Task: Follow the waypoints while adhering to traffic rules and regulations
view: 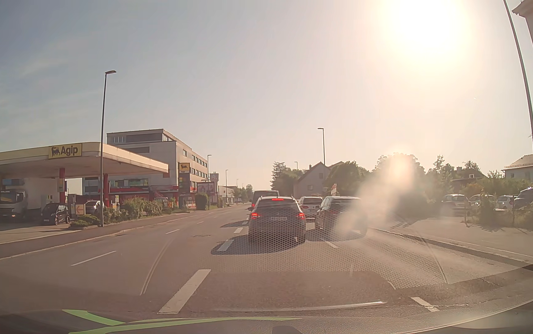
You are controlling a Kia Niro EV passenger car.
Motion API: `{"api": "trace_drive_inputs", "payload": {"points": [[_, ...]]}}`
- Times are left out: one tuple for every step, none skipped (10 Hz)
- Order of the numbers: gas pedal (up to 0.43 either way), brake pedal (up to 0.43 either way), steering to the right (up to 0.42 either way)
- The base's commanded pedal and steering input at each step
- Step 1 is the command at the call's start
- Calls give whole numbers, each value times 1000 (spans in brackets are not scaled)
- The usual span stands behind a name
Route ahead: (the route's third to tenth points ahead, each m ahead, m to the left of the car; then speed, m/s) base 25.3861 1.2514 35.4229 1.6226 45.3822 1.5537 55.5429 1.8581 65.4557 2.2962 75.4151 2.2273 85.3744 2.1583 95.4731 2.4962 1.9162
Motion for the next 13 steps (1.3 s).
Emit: {"api": "trace_drive_inputs", "payload": {"points": [[79,0,3],[79,0,3],[79,0,3],[79,0,4],[79,0,3],[67,0,4],[67,0,3],[59,0,4],[47,0,4],[39,0,3],[28,0,4],[28,0,3],[28,0,4]]}}
